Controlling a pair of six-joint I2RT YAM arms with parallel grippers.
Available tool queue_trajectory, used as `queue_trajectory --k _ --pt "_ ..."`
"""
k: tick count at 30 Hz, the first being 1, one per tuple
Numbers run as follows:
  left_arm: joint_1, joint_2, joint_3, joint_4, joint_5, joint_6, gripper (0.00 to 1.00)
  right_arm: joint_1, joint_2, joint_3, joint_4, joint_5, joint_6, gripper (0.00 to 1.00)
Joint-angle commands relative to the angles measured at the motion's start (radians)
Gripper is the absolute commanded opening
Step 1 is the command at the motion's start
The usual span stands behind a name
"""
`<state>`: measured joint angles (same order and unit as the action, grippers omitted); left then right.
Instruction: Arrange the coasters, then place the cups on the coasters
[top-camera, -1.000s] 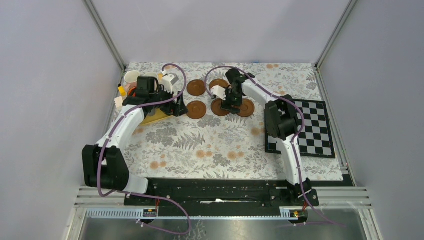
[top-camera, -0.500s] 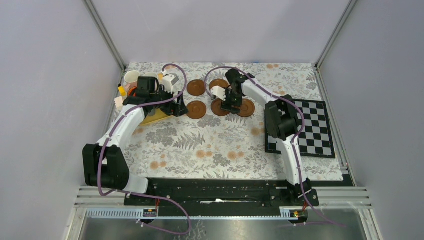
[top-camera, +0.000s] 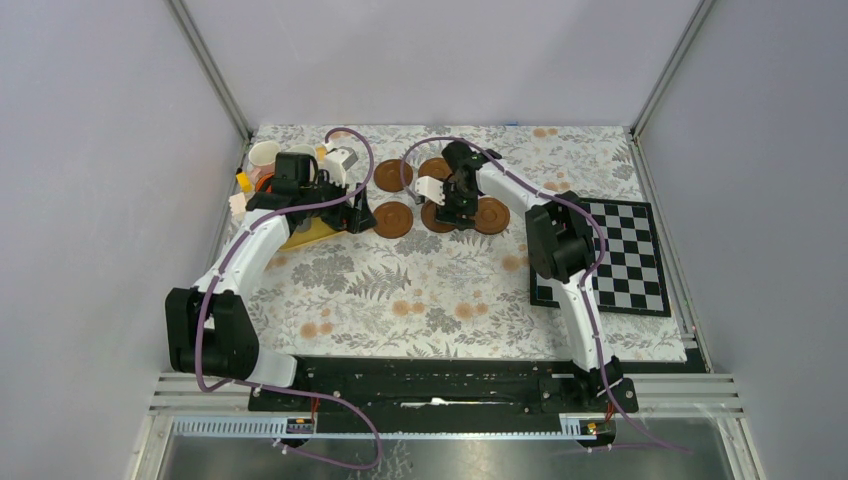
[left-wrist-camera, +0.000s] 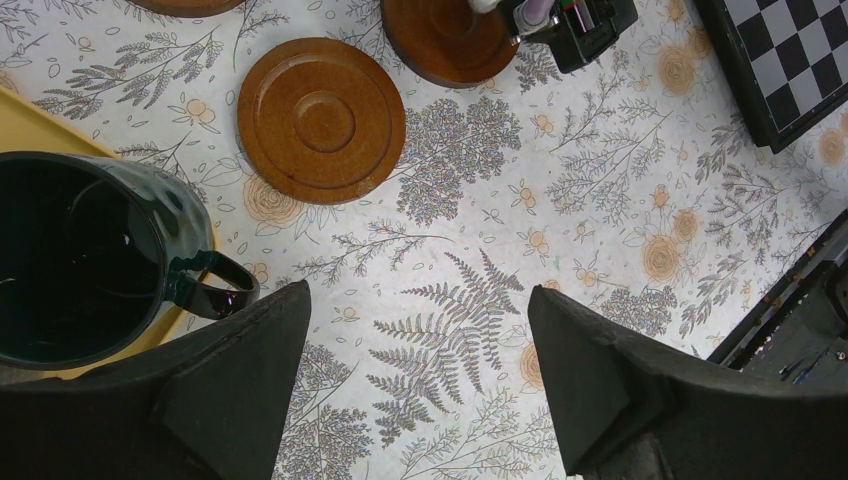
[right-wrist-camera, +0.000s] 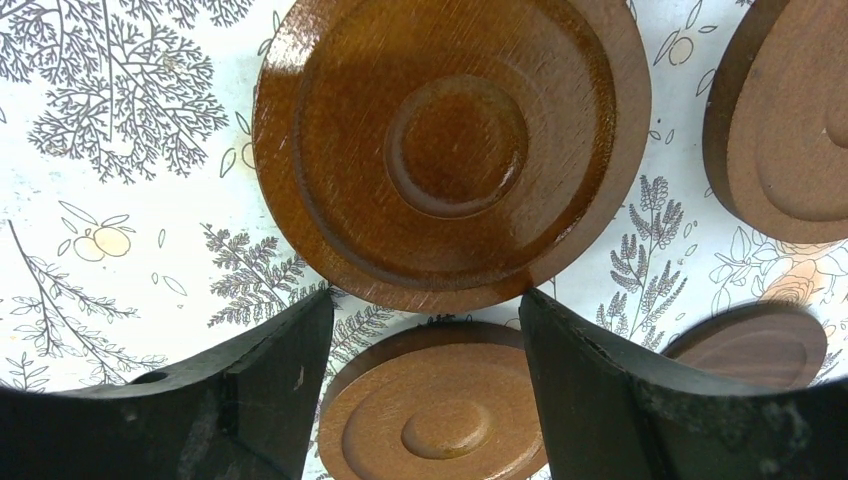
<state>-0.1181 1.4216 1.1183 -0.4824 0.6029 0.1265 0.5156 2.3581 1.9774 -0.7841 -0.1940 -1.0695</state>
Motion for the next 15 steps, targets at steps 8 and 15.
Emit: queue_trajectory --k 8,15 --pt "0.005 -0.015 0.016 -0.006 0.012 0.017 0.86 0.017 0.041 0.044 -0.045 0.001 -0.002 0.73" --pt "-0.001 -0.032 0.004 -0.01 -0.031 0.073 0.86 0.001 -0.006 0.079 -0.059 0.008 0.023 0.81"
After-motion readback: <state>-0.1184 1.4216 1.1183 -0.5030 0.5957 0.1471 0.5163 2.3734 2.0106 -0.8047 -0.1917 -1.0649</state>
